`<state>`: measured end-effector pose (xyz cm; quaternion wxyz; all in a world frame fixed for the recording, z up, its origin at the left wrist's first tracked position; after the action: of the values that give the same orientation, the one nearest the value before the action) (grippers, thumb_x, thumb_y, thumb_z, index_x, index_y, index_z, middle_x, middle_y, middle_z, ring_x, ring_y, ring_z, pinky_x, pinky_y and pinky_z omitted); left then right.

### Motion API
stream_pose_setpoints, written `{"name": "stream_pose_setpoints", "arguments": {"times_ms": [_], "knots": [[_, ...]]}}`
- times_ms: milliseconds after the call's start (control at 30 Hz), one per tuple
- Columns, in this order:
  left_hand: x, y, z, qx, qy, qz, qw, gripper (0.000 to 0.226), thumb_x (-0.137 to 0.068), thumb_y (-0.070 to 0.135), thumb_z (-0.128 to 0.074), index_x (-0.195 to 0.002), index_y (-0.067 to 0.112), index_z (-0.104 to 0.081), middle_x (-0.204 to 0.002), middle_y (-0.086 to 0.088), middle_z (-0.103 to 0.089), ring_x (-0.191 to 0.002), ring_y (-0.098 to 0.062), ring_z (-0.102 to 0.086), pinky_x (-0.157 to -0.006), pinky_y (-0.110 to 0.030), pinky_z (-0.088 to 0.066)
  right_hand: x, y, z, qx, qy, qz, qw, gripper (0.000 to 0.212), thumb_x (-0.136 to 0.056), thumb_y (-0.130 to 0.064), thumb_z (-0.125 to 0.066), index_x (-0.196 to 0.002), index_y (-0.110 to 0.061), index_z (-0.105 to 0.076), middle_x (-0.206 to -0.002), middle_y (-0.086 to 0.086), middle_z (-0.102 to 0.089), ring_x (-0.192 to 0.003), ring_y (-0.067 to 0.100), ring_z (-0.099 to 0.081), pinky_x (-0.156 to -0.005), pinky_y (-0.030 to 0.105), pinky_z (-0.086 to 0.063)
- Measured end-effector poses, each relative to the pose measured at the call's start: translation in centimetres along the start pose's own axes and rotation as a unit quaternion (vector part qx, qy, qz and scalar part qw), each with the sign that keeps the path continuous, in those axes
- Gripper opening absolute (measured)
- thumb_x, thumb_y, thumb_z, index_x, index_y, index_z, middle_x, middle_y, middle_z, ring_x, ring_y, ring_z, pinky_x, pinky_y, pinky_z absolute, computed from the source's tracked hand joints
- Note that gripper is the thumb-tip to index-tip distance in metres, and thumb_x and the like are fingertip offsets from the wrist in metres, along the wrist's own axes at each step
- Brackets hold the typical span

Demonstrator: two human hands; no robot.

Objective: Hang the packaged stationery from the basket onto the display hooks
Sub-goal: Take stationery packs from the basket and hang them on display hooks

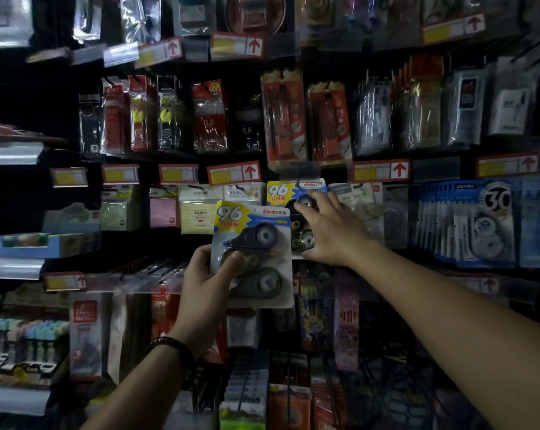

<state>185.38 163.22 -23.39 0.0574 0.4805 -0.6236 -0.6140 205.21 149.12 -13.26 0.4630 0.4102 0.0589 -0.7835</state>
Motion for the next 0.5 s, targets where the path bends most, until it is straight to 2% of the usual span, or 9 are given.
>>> {"name": "stream_pose_setpoints", "arguments": {"times_ms": [100, 167, 233, 333, 400, 500], "knots": [[-0.4, -0.9, -0.1, 0.008, 0.001, 0.016, 1.0, 0.017, -0.1, 0.028, -0.073, -0.114, 0.028, -0.065, -0.102, 0.004, -0.079, -0.09, -0.031, -0.081, -0.057, -0.058, -0.063, 0.0, 0.1, -0.7, -0.02, -0.014, -0.011, 1.0, 0.108, -0.073, -0.053, -0.087, -0.161, -0.024, -0.031, -0.165, 0.011, -0.02, -0.149, 0.033, -0.024, -0.112, 0.051, -0.044], [-0.3, -1.2, -0.1, 0.014, 0.007, 0.027, 1.0, 0.014, -0.1, 0.027, -0.073, -0.113, 0.029, -0.066, -0.103, 0.002, -0.078, -0.092, -0.033, -0.081, -0.058, -0.059, -0.063, 0.4, 0.4, -0.6, -0.03, -0.008, -0.016, 0.999, 0.095, -0.081, -0.047, -0.083, -0.159, -0.022, -0.034, -0.166, 0.011, -0.021, -0.148, 0.033, -0.026, -0.113, 0.05, -0.044], [-0.1, -1.4, -0.4, 0.024, 0.011, 0.033, 0.999, 0.012, -0.101, 0.026, -0.071, -0.111, 0.03, -0.067, -0.106, 0.0, -0.078, -0.091, -0.032, -0.081, -0.059, -0.058, -0.063, 1.4, 0.5, 0.0, -0.056, 0.02, -0.011, 0.998, 0.073, -0.09, -0.039, -0.073, -0.154, -0.02, -0.043, -0.16, 0.009, -0.031, -0.144, 0.032, -0.032, -0.11, 0.051, -0.046], [0.3, -1.2, -1.5, 0.034, 0.007, 0.031, 0.999, 0.01, -0.102, 0.027, -0.069, -0.111, 0.032, -0.069, -0.108, 0.001, -0.079, -0.089, -0.029, -0.082, -0.059, -0.051, -0.063, 3.6, 0.3, 1.0, -0.153, 0.107, 0.017, 0.982, 0.05, -0.093, -0.033, -0.066, -0.139, -0.013, -0.06, -0.137, 0.004, -0.053, -0.129, 0.026, -0.048, -0.099, 0.049, -0.052], [0.6, -1.0, -2.4, 0.047, -0.004, 0.027, 0.999, 0.012, -0.104, 0.026, -0.068, -0.114, 0.031, -0.069, -0.109, 0.003, -0.08, -0.09, -0.026, -0.082, -0.059, -0.048, -0.063, 5.3, 0.0, 1.6, -0.192, 0.134, 0.06, 0.97, 0.06, -0.09, -0.045, -0.068, -0.14, -0.013, -0.058, -0.133, 0.002, -0.054, -0.126, 0.023, -0.05, -0.101, 0.044, -0.052], [1.1, -0.9, -3.9, 0.056, -0.025, 0.03, 0.998, 0.014, -0.105, 0.026, -0.066, -0.118, 0.031, -0.067, -0.106, 0.009, -0.08, -0.088, -0.021, -0.082, -0.057, -0.044, -0.064, 7.2, -0.8, 1.7, -0.173, 0.073, 0.109, 0.976, 0.103, -0.078, -0.07, -0.074, -0.157, -0.014, -0.04, -0.154, 0.002, -0.041, -0.144, 0.021, -0.038, -0.12, 0.038, -0.036]]}}
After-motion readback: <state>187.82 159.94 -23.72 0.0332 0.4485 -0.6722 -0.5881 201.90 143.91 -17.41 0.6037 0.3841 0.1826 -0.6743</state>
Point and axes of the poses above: each hand's wrist, its own x-axis away from the middle knuckle, its own z-axis out of the back of the hand, y = z × x, the point moved 2 cm from there along -x, towards the middle knuckle
